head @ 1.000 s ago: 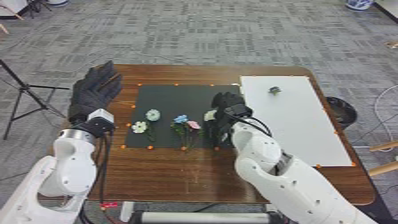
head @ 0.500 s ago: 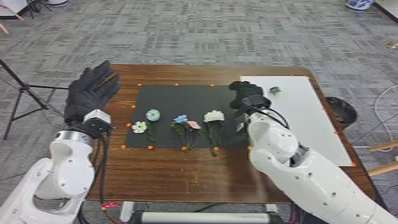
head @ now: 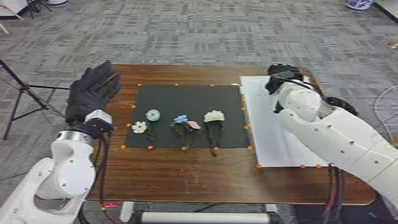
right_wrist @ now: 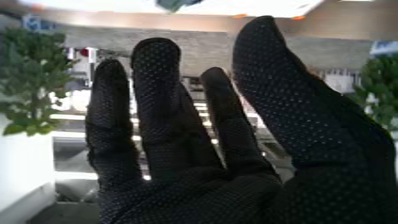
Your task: Arrange flowers
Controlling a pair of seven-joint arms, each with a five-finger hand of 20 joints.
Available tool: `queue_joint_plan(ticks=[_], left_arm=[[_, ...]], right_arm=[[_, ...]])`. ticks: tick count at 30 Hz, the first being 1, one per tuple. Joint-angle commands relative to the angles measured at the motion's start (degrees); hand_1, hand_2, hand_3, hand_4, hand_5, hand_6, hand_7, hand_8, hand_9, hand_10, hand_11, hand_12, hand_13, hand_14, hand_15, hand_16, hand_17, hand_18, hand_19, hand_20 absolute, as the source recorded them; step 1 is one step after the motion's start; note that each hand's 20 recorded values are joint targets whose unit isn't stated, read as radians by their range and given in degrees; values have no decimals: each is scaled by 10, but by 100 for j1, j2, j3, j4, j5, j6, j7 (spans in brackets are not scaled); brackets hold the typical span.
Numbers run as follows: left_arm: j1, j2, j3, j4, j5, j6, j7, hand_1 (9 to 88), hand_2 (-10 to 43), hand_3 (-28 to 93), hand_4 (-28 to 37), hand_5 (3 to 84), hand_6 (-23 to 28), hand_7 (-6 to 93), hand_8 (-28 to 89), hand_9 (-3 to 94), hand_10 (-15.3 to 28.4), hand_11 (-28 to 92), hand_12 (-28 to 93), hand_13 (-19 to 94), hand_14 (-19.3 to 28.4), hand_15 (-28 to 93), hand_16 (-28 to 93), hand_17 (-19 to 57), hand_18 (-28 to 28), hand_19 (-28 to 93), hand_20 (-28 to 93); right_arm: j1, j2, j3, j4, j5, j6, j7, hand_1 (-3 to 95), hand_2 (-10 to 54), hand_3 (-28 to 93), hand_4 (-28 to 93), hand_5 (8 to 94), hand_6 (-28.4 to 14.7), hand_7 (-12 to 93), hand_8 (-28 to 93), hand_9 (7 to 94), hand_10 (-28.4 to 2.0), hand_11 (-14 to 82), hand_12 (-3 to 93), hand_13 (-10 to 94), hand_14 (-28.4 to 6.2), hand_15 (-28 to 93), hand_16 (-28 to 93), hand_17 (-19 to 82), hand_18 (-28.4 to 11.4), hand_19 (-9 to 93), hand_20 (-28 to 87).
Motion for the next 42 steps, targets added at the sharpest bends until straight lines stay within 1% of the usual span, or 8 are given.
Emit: queue_joint_plan(ticks=[1, 12, 16, 20, 24, 27, 34, 42], left_arm=[[-99, 12, 59, 21, 24, -5, -35, 280, 177, 691, -283, 392, 95, 79, -77, 264, 134, 175, 67, 218, 144, 186, -46, -67, 127, 315, 57], [-140, 3, 62, 43, -6, -88, -39, 270, 184, 685, -283, 396, 96, 80, -78, 285, 141, 181, 71, 218, 146, 186, -45, -68, 127, 315, 58], [-88, 7, 38, 39, -255, -164, -93, 269, 184, 686, -283, 400, 96, 79, -78, 291, 144, 184, 73, 219, 146, 186, -45, -68, 127, 314, 57], [-67, 1, 8, 31, -244, -184, -119, 269, 183, 687, -283, 400, 97, 79, -77, 294, 146, 186, 74, 219, 148, 188, -44, -68, 127, 314, 58], [-23, -9, -46, 10, -248, -194, -131, 270, 182, 687, -283, 401, 98, 77, -77, 296, 146, 186, 74, 218, 149, 190, -44, -69, 127, 314, 58], [9, -9, -64, 9, -283, -165, -145, 269, 181, 688, -283, 402, 98, 75, -76, 296, 147, 185, 75, 218, 150, 190, -45, -69, 128, 314, 58], [84, -8, -108, -30, -254, -184, -125, 270, 179, 686, -283, 402, 99, 75, -75, 298, 148, 183, 76, 217, 151, 188, -45, -69, 128, 314, 58], [199, -13, -186, -34, -330, -235, -24, 271, 172, 689, -283, 403, 99, 74, -75, 299, 148, 182, 77, 218, 152, 188, -44, -70, 128, 314, 57]], right_arm=[[457, -132, -209, 508, 61, -603, -301, 491, -95, 743, -283, 436, -38, 122, -100, 403, -129, 78, 129, 563, -90, 632, 307, 264, -210, 719, 345], [193, -217, -201, 619, 256, -541, -95, 482, -95, 727, -283, 496, -15, 159, -115, 508, -83, 125, 130, 616, -80, 619, 284, 280, -204, 724, 355], [36, -194, -258, 633, 168, -299, -46, 533, -95, 703, -282, 558, -1, 186, -129, 560, -86, 139, 142, 632, -58, 585, 353, 290, -203, 728, 364], [-102, -159, -331, 664, 205, 320, 124, 556, -95, 702, -283, 604, 4, 243, -97, 602, -89, 188, 172, 631, -55, 611, 386, 298, -199, 731, 373], [-154, -86, -463, 667, 101, 761, 208, 585, -95, 682, -282, 629, 3, 351, -28, 691, -81, 138, 346, 633, -67, 677, 397, 307, -196, 730, 376], [-264, 3, -418, 542, 16, 786, 180, 621, -95, 684, -279, 647, 13, 424, -7, 733, -75, 193, 490, 647, -65, 693, 427, 319, -190, 732, 380], [-1073, 207, 388, -306, -61, 1515, 156, 632, -95, 685, -282, 654, 16, 428, -4, 735, -79, 245, 535, 654, -64, 685, 438, 325, -188, 731, 382], [-2002, 218, 994, -1621, -341, 1713, 186, 630, -95, 699, -282, 666, 11, 418, 4, 738, -83, 250, 536, 659, -62, 674, 435, 329, -190, 732, 382]])
